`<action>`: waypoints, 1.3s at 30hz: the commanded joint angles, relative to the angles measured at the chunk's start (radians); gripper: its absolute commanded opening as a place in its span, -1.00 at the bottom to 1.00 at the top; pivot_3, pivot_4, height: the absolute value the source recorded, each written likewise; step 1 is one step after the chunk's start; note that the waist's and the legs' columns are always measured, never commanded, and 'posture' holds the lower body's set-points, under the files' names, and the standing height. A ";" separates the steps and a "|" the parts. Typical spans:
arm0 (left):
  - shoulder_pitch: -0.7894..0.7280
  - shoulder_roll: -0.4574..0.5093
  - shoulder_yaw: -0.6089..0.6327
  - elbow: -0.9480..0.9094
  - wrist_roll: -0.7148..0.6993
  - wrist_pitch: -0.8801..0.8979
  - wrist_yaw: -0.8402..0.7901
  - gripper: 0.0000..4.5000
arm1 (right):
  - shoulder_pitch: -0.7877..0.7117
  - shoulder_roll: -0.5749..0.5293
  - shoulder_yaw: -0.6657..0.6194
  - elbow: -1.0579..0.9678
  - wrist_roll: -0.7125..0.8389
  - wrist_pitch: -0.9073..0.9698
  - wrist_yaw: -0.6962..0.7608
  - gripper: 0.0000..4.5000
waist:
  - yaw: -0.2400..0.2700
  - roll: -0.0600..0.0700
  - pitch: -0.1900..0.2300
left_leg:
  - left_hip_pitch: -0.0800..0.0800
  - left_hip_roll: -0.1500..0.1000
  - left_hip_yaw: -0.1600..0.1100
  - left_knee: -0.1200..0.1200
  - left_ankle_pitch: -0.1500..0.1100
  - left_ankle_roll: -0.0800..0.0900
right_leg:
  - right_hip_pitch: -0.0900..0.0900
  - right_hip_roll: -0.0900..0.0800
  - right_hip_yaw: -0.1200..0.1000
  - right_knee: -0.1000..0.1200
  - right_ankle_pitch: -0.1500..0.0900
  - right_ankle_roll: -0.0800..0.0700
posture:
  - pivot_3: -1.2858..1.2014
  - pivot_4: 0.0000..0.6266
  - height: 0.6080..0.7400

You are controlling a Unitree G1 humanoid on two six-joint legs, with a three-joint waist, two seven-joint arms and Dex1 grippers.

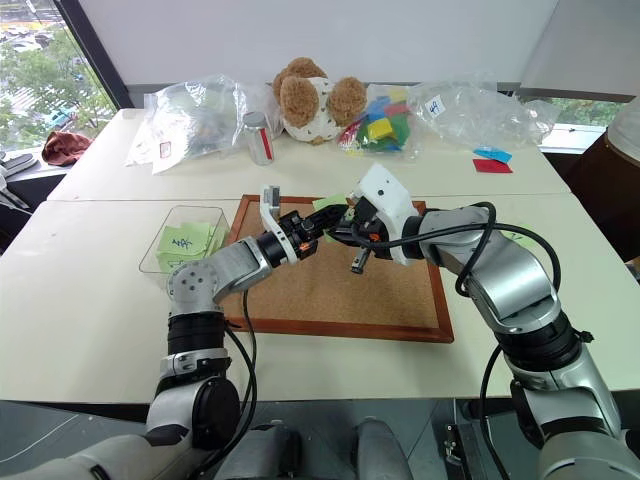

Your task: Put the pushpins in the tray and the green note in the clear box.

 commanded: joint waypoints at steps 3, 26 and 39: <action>0.012 -0.004 -0.018 -0.036 -0.053 0.010 0.016 -0.99 | -0.027 -0.011 -0.035 -0.029 0.000 -0.008 -0.013 -1.00 | 0.000 0.000 0.000 | 0.000 0.000 0.000 0.000 0.000 0.000 | 0.000 0.000 0.000 0.000 0.000 0.000 | 0.03 -0.52 1.00; 0.017 0.049 -0.053 0.005 -0.025 -0.065 -0.021 -0.99 | -0.074 -0.001 -0.124 -0.075 0.063 0.102 -0.086 -1.00 | 0.000 0.000 0.000 | 0.000 0.000 0.000 0.000 0.000 0.000 | 0.000 0.000 0.000 0.000 0.000 0.000 | 0.03 -0.52 1.00; 0.019 0.050 -0.038 -0.008 -0.035 -0.101 -0.007 -0.99 | -0.073 -0.036 -0.249 0.163 0.007 0.039 -0.163 -1.00 | 0.002 0.000 0.000 | 0.000 0.000 0.000 0.000 0.000 0.000 | 0.000 0.000 0.000 0.000 0.000 0.000 | 0.03 -0.52 1.00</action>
